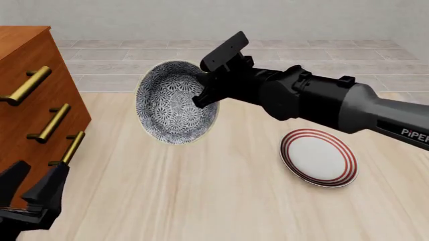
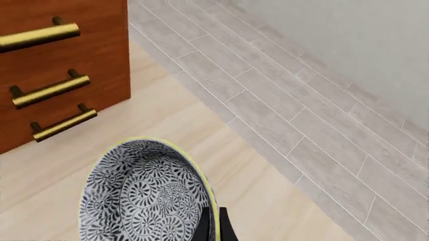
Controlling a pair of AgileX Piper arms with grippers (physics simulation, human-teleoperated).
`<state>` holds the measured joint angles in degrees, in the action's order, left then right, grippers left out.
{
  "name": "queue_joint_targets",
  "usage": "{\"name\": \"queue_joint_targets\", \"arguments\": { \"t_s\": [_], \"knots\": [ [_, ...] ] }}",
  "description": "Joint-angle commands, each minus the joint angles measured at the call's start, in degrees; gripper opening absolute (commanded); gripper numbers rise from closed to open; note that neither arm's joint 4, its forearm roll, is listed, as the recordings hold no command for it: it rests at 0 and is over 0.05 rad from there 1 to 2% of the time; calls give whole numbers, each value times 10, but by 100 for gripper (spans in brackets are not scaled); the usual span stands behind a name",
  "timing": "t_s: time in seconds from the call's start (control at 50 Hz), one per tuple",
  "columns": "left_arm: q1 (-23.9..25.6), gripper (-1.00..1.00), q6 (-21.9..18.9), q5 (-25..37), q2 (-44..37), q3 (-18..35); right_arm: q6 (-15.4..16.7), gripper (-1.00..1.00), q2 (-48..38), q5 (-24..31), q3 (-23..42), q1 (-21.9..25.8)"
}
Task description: Put the bowl on top of the cabinet.
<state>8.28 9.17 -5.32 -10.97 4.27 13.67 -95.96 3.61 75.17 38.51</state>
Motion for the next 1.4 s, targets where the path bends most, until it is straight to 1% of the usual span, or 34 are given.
{"name": "queue_joint_targets", "arguments": {
  "t_s": [0.02,0.08,0.12,0.14,0.18,0.2,0.26,0.28,0.3,0.32,0.34,0.36,0.44,0.48,0.5,0.52,0.6,0.62,0.64,0.66,0.68,0.72,0.82,0.84,0.92,0.94,0.96,1.08,1.1,1.14,1.16,1.24,1.28,1.4],
  "knots": [
    [37,100,66,-36,-69,25,4,-100,19,-4,-9,3],
    [44,100,77,-36,-75,35,6,-100,26,-5,-13,4],
    [43,100,75,-36,-76,38,6,-100,28,-4,-14,4],
    [45,100,78,-50,-101,43,9,-100,31,-4,-15,7],
    [48,100,76,-54,-108,49,10,-100,33,-4,-16,7],
    [51,100,85,-59,-118,50,11,-100,33,-4,-16,8],
    [40,100,72,-71,-156,67,15,-100,37,-5,-17,8],
    [48,100,43,-68,-169,78,15,-100,38,-5,-18,9],
    [53,100,75,-75,-180,81,16,-100,39,-4,-18,9],
    [52,100,97,-79,-198,88,16,-100,41,-4,-18,9],
    [52,100,60,-73,-203,98,16,-100,41,-4,-18,9],
    [54,100,35,-69,-200,106,17,-100,42,-5,-19,9],
    [59,100,46,-74,-231,120,19,-100,42,-6,-19,8],
    [67,100,66,-78,-255,128,24,-100,41,-8,-20,6],
    [70,100,65,-79,-259,130,24,-100,40,-8,-20,5],
    [75,100,40,-82,-271,137,23,-100,38,-7,-17,5],
    [80,100,52,-90,-299,143,26,-100,38,-7,-15,4],
    [82,100,39,-85,-299,149,25,-100,39,-7,-15,5],
    [85,100,39,-83,-303,151,25,-100,39,-7,-15,5],
    [90,100,60,-83,-315,155,26,-100,40,-7,-16,5],
    [87,100,43,-75,-319,162,26,-100,40,-7,-16,5],
    [81,100,40,-67,-329,171,25,-100,39,-7,-16,4],
    [90,100,46,-58,-345,186,24,-100,40,-10,-19,4],
    [90,100,41,-55,-350,191,25,-100,40,-10,-20,5],
    [102,100,47,-42,-359,206,27,-100,42,-10,-22,7],
    [107,100,53,-35,-372,213,27,-100,42,-10,-22,8],
    [107,100,36,-29,-370,220,26,-100,43,-10,-22,8],
    [112,100,42,-10,-372,243,28,-100,42,-12,-24,13],
    [111,100,28,-4,-371,250,29,-100,43,-13,-25,14],
    [113,100,49,2,-388,257,30,-100,44,-14,-27,16],
    [115,100,43,5,-391,261,31,-100,44,-14,-29,17],
    [123,100,52,14,-414,276,32,-100,53,-13,-33,20],
    [125,100,48,15,-418,279,32,-100,54,-13,-34,20],
    [137,100,65,10,-444,289,36,-100,62,-14,-38,24]
  ]
}}
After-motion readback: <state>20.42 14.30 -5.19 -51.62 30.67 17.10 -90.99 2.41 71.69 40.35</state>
